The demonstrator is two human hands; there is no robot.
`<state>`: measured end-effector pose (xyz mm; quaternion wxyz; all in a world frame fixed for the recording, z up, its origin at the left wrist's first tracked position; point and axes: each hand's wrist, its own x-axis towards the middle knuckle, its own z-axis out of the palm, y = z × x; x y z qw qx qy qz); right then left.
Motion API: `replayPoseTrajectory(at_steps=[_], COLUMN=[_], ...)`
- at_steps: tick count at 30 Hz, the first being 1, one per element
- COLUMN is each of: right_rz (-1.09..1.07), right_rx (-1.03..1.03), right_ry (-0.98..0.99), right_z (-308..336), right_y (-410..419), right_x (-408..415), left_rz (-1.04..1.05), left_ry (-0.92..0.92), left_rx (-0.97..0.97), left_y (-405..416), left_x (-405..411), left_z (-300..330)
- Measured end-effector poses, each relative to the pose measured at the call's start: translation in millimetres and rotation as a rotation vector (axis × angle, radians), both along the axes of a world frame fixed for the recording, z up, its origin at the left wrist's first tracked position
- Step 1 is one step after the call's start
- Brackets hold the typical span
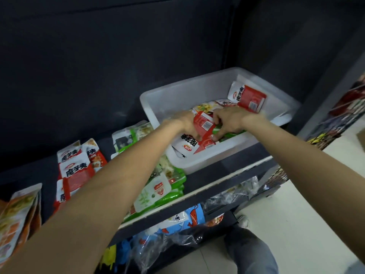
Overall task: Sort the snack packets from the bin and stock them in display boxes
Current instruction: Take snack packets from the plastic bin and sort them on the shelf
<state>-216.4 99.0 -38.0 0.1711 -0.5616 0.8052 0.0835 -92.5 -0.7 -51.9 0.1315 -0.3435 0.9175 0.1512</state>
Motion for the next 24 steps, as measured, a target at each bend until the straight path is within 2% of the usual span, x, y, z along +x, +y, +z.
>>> replayPoseTrajectory(at_steps=[3,6,8,10,12,14,16,18,21,24], right_rz=[-0.036,-0.09,-0.157,-0.233,-0.25,-0.209,-0.168,-0.141,-0.038,0.087], right_rx=[-0.111,-0.286,-0.452,-0.627,-0.767,-0.863,-0.925,-0.956,-0.868,-0.654], right_ry=[-0.076,-0.147,-0.265,-0.469,-0.644,-0.704,-0.699,-0.682,-0.696,-0.641], right_z=[3.3,10.5,16.8,24.9,34.1,42.5,45.1,40.8,24.6,-5.2], right_y=[1.3,6.1,10.7,15.6,17.9,14.7,8.7,0.4,-14.0,-35.0], right_x=[-1.0,5.0,13.8,29.7,56.4,90.4,127.7,165.5,225.6,270.8], left_rz=[0.036,0.091,0.136,0.2,0.26,0.299,0.336,0.403,0.588,0.675], left_ry=[0.112,0.301,0.528,0.791,0.989,1.104,1.111,1.126,1.135,0.938], left_rx=[-0.082,-0.006,0.047,0.108,0.274,0.517,0.603,0.556,0.377,0.127], left_y=[2.4,3.2,4.4,8.1,14.3,22.3,27.8,31.9,38.6,33.6], left_x=[-5.1,-4.0,5.7,22.7,48.3,83.4,127.5,175.4,242.1,286.6], left_z=[4.2,14.0,23.7,34.1,45.0,53.6,55.0,47.7,28.2,1.4])
